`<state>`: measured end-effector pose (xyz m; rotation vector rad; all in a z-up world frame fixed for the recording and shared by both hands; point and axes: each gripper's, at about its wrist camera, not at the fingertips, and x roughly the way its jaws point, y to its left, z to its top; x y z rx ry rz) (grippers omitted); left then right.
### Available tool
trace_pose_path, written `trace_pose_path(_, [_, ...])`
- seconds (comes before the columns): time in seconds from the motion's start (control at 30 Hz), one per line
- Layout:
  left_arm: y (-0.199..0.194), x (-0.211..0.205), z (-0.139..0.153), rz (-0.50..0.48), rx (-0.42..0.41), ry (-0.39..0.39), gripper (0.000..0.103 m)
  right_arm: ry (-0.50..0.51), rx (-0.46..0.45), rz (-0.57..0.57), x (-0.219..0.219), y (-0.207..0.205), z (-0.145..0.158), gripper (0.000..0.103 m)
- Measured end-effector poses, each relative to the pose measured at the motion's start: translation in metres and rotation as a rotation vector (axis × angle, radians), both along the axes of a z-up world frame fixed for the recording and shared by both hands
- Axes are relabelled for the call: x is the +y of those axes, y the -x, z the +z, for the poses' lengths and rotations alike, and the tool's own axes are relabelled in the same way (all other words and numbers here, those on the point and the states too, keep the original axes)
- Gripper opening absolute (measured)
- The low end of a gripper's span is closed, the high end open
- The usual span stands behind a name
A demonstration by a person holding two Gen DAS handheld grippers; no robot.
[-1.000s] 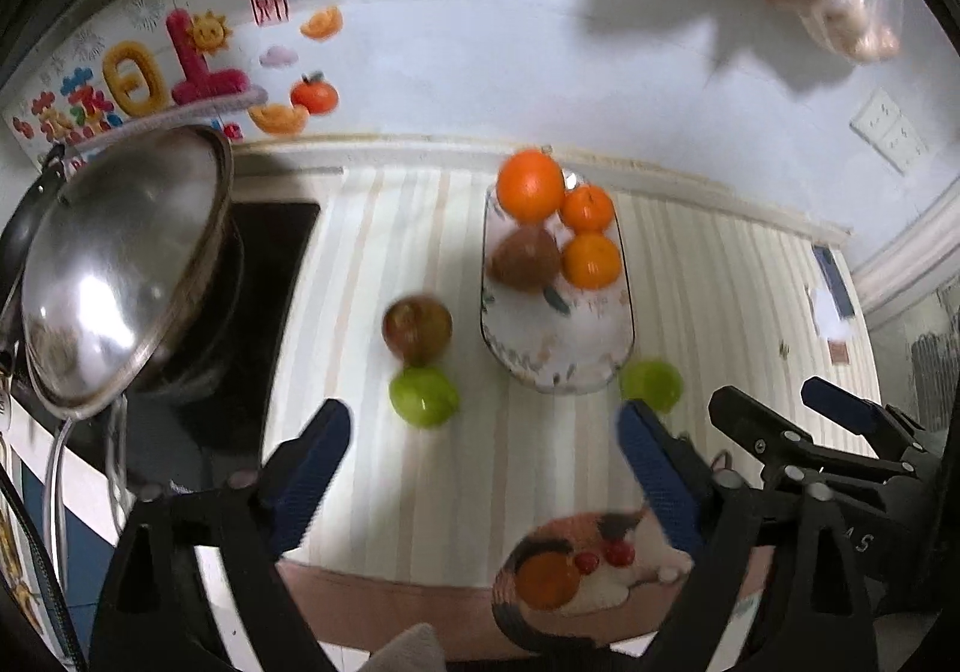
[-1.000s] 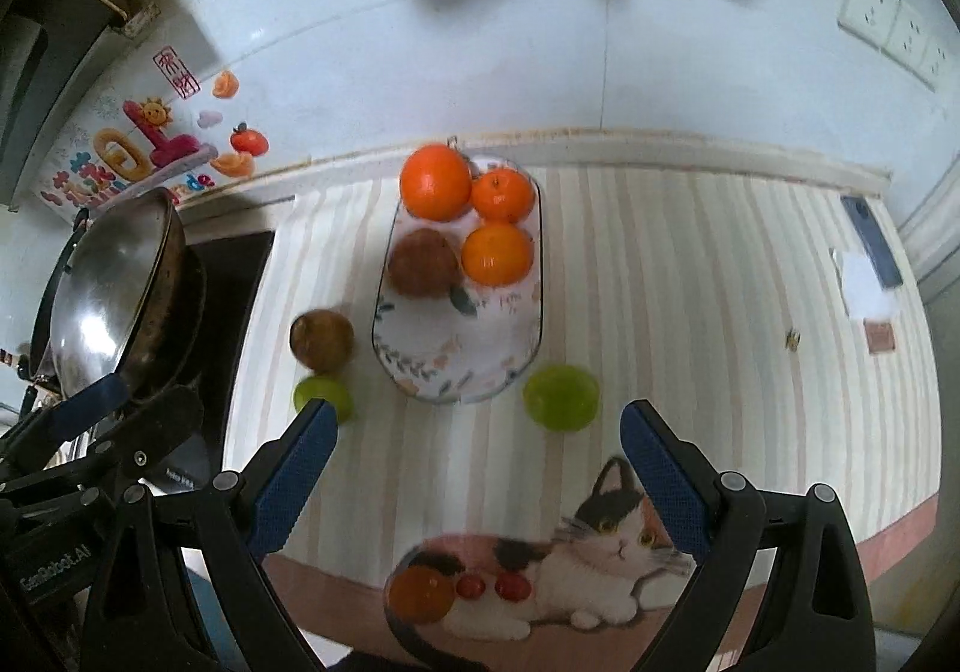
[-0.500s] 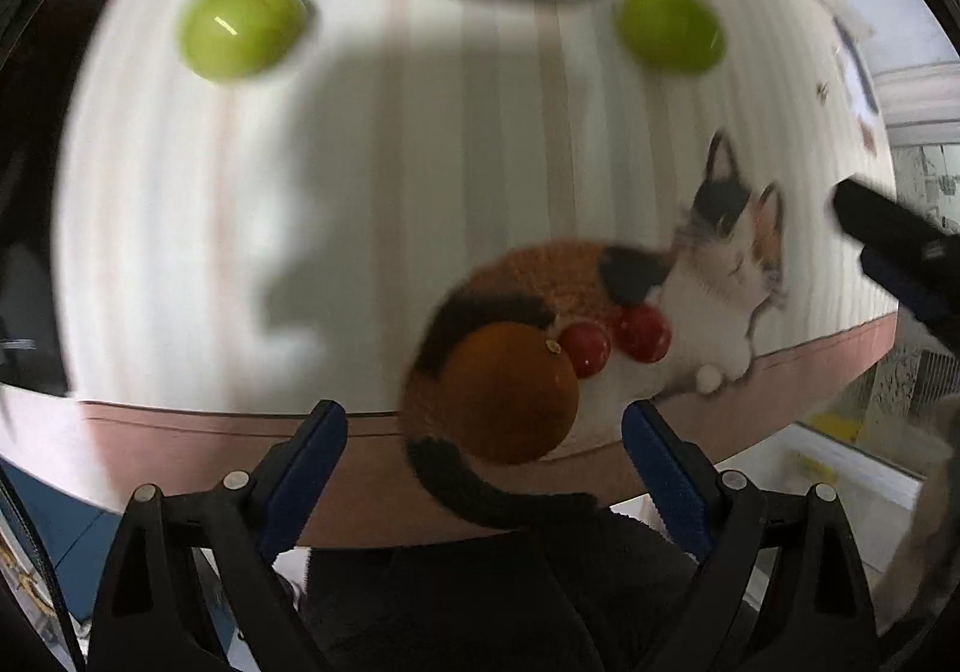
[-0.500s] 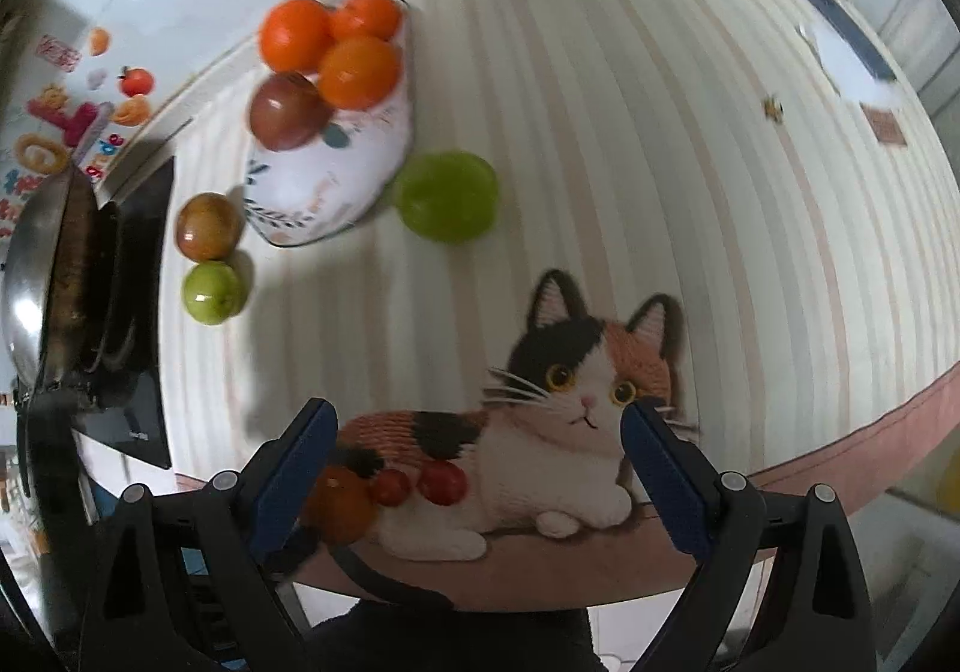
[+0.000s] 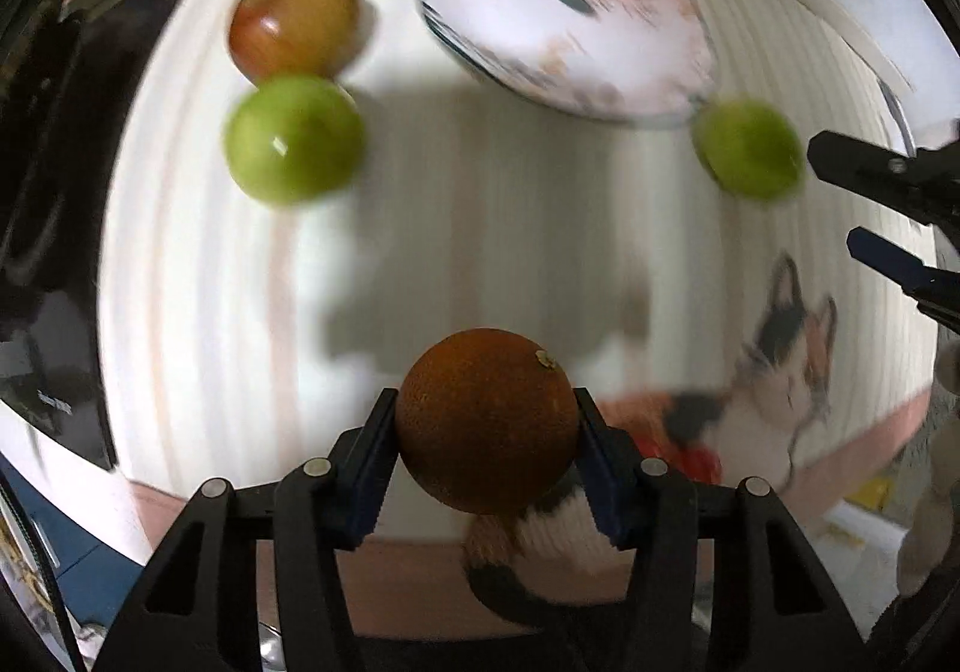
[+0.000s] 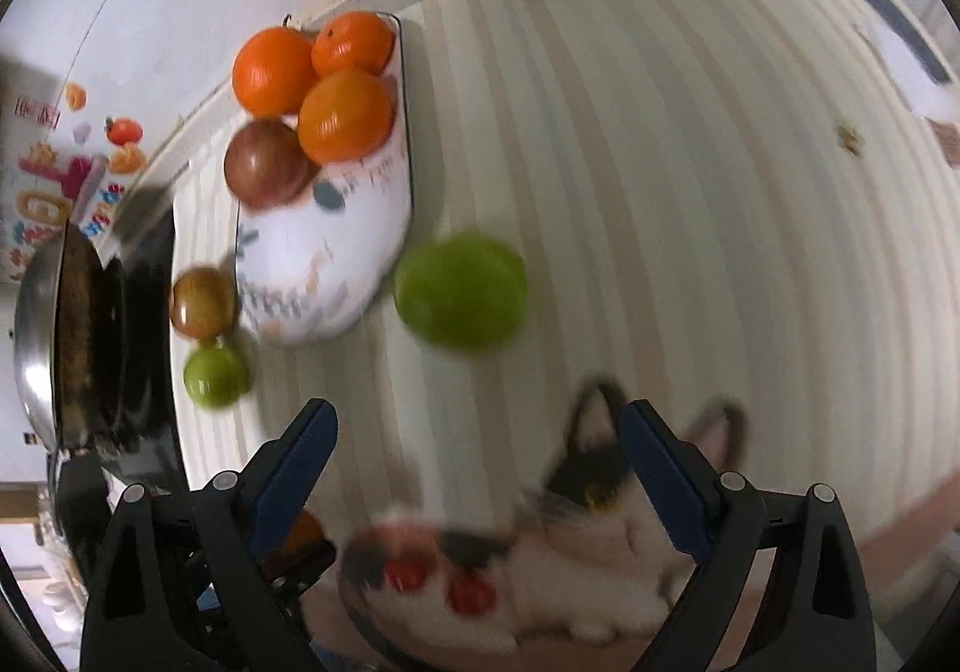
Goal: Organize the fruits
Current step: 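Grasp the dark brown-orange fruit with the left tool while the right tool grasps the green apple, then place both fruits on the floral plate and open both tools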
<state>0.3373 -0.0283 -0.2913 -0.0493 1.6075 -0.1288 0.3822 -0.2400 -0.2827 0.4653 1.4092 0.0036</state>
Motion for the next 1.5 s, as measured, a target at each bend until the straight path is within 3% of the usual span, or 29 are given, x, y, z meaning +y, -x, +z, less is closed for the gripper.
trace_pose_path(0.07, [-0.007, 0.003, -0.002, 0.022, 0.004, 0.004, 0.052, -0.034, 0.016, -0.014, 0.0, -0.018, -0.013, 0.091])
trace_pose_path(0.2, [-0.014, 0.004, -0.01, 0.053, 0.024, 0.009, 0.052, -0.05, 0.068, -0.008, 0.005, -0.039, -0.035, 0.065])
trace_pose_path(0.37, [-0.015, 0.004, -0.016, 0.056, 0.032, 0.01, 0.053, -0.045, 0.09, 0.055, 0.016, -0.031, -0.034, 0.065])
trace_pose_path(0.57, [-0.018, 0.001, -0.017, 0.049, 0.036, 0.02, 0.053, -0.045, 0.15, 0.199, 0.042, 0.013, -0.034, 0.065])
trace_pose_path(0.7, [-0.024, 0.005, -0.022, 0.042, 0.031, 0.011, 0.052, -0.042, 0.134, 0.179, 0.045, 0.029, -0.035, 0.066])
trace_pose_path(1.1, [-0.03, -0.004, -0.019, 0.03, 0.022, -0.001, 0.052, -0.014, 0.138, 0.204, 0.048, 0.026, -0.037, 0.064])
trace_pose_path(1.3, [-0.044, 0.001, 0.021, 0.044, -0.034, 0.067, 0.052, -0.066, 0.059, 0.155, 0.045, 0.013, -0.009, 0.064])
trace_pose_path(1.5, [-0.104, 0.014, 0.056, 0.105, -0.095, 0.127, 0.052, -0.084, -0.038, 0.147, 0.042, -0.044, 0.025, 0.064])
